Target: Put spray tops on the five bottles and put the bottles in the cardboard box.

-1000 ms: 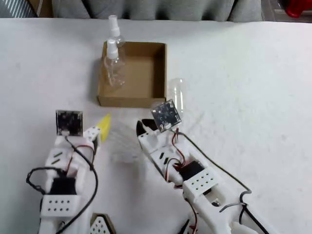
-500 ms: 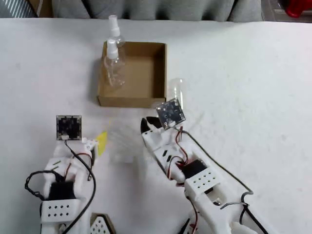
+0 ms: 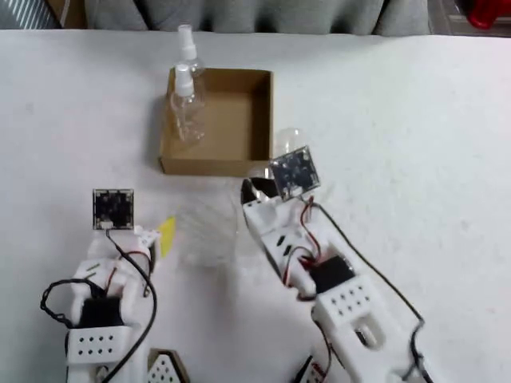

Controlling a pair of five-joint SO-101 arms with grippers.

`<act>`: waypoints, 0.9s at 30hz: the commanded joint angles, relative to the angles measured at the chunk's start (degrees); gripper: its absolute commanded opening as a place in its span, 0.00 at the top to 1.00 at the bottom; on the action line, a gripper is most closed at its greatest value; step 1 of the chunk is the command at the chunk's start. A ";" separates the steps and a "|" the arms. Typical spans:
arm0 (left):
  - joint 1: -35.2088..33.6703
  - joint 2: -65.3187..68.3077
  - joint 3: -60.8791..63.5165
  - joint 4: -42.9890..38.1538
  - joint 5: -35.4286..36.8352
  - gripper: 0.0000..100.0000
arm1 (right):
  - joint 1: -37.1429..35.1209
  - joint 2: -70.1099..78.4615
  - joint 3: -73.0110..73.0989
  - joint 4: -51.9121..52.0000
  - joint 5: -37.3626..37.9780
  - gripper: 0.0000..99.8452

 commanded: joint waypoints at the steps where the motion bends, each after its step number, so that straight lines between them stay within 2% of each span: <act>1: -0.84 -0.92 -0.18 0.18 -0.53 0.72 | 0.84 -12.53 -3.25 13.58 0.53 0.98; 4: -0.84 -0.92 -0.18 0.09 -0.53 0.72 | 1.01 -22.02 0.79 20.79 0.62 0.98; 8: -0.84 -0.92 -0.18 0.44 -0.53 0.72 | 5.67 -32.92 8.79 21.41 1.14 0.98; 12: -0.84 -0.92 -0.18 0.44 -0.53 0.74 | 16.04 -42.07 14.68 28.35 14.07 0.98; 15: -0.84 -1.01 -0.18 0.09 -0.53 0.83 | 28.62 -47.87 18.37 33.71 25.85 0.98; 17: -0.75 -1.19 -0.18 0.00 -0.53 0.91 | 36.88 -47.52 19.60 33.80 30.86 0.98; 20: -0.48 -1.19 -0.18 0.00 -0.62 0.98 | 45.67 -46.02 21.01 32.84 30.95 0.98; 23: -0.57 -1.19 -0.18 0.00 -0.62 0.95 | 50.77 -46.81 24.53 32.31 30.86 0.98; 27: -0.75 -1.27 -0.18 0.00 -0.62 0.95 | 54.02 -47.08 26.64 35.12 30.59 0.98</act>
